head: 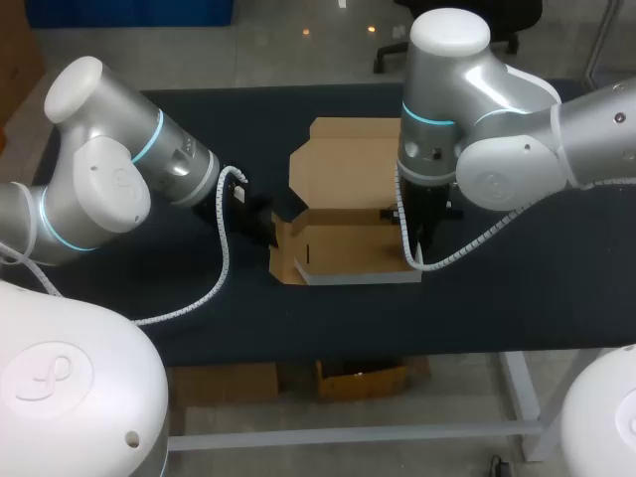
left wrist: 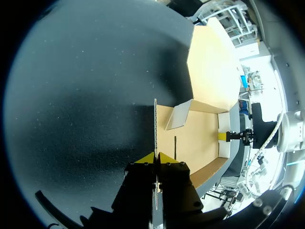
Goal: Assemble the packaging by folding the flat box into shape, placing the metal phone stand inside, and closing the box properly
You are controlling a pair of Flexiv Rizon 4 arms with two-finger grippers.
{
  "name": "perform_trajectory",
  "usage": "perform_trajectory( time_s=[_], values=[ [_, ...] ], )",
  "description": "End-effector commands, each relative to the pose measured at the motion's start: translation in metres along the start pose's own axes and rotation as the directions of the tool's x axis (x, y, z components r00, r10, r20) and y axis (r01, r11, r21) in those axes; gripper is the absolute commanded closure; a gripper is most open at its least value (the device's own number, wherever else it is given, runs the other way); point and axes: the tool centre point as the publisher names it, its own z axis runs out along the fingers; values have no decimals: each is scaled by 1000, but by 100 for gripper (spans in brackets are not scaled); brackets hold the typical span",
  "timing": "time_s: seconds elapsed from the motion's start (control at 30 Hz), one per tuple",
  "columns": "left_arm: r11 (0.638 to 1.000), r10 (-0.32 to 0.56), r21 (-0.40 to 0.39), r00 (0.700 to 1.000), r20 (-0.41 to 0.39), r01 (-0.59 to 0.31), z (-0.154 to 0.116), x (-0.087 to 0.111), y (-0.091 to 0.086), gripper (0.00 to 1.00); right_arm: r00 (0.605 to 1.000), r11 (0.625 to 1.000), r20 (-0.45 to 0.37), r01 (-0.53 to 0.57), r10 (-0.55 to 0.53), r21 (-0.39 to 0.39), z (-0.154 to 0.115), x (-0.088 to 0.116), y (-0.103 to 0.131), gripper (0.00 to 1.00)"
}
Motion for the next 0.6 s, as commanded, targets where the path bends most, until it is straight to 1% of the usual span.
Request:
perform_trajectory(
  time_s=[0.03, 0.37, 0.47, 0.6],
  values=[
    [1000, -5, 5, 995, 101, 4, -3, 12, 4, 100, 1000, 1000, 2, 1, -1, 4, 1, 2, 1, 100],
    [1000, -22, -5, 974, 226, 24, -6, 27, -1, 100, 1000, 1000, 2, 1, -1, 4, 1, 2, 1, 100],
    [999, -32, 1, 961, 276, 33, -6, 32, -3, 100, 1000, 1000, 2, 1, -1, 4, 1, 2, 1, 100],
    [999, -42, 13, 947, 319, 40, -6, 38, -4, 100, 1000, 1000, 2, 1, -1, 4, 1, 2, 1, 100]
  ],
)
